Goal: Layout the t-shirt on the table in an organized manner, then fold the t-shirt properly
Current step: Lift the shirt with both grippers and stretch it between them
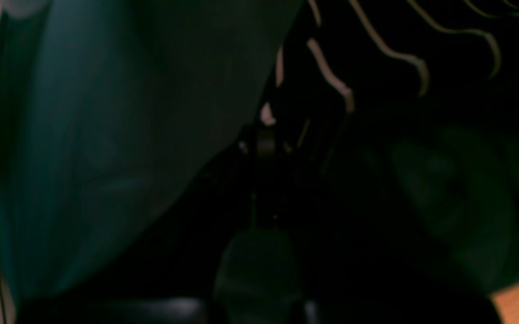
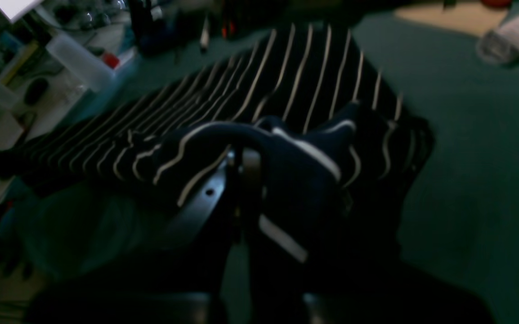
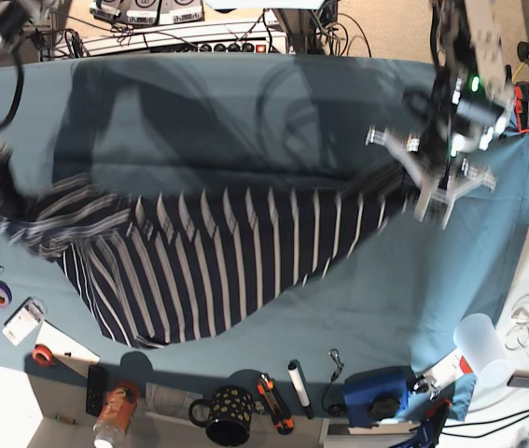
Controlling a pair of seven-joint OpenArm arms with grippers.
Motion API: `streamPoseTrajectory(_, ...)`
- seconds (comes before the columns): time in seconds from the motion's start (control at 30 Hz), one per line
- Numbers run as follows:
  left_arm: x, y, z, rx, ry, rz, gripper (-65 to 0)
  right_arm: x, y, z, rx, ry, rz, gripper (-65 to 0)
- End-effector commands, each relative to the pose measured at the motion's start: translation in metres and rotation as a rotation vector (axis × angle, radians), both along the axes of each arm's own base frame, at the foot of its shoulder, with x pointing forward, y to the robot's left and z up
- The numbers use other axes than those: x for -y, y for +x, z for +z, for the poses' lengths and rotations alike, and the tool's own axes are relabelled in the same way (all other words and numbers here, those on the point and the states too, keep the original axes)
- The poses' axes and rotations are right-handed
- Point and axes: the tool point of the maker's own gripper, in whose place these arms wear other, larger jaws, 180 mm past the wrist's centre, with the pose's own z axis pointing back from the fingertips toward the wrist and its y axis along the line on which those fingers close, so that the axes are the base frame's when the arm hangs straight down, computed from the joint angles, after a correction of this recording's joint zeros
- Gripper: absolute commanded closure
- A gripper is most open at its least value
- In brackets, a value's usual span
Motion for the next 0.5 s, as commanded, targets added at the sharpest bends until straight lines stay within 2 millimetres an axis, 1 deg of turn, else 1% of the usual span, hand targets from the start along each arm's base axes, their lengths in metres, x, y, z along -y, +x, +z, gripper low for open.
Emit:
streamPoseTrajectory(0.0, -0.005, -0.003, 0.010, 0.031, 0.015, 0.011, 0.0, -0.002, -0.002, 0.013, 0.041, -0.010, 0.015, 0.0)
streamPoseTrajectory(0.07, -0.014, -0.018, 0.010, 0.007, 0.036, 0.034, 0.0, -0.006, -0.014, 0.002, -0.009, -0.022, 0.025, 0.0)
streamPoseTrajectory(0.2, -0.040, -0.049, -0.008, -0.085, 0.078, 0.095, 0.0, -0.013, -0.038, -0.015, -0.097, -0.050, 0.048, 0.0)
streamPoseTrajectory(0.27, -0.049, -0.061, -0.015, -0.121, 0.106, 0.096, 0.0, -0.013, -0.047, -0.024, -0.136, -0.048, 0.049, 0.0)
streamPoseTrajectory(0.33, -0.053, -0.073, -0.020, -0.154, 0.127, 0.082, 0.0, -0.013, -0.053, -0.029, -0.162, -0.048, 0.049, 0.0)
streamPoseTrajectory(0.4, -0.052, -0.079, -0.023, -0.164, 0.129, 0.069, 0.0, -0.013, -0.055, -0.030, -0.168, -0.047, 0.049, 0.0)
streamPoseTrajectory(0.47, -0.047, -0.074, -0.017, -0.110, 0.102, 0.055, 0.0, -0.013, -0.052, -0.028, -0.156, -0.048, 0.049, 0.0)
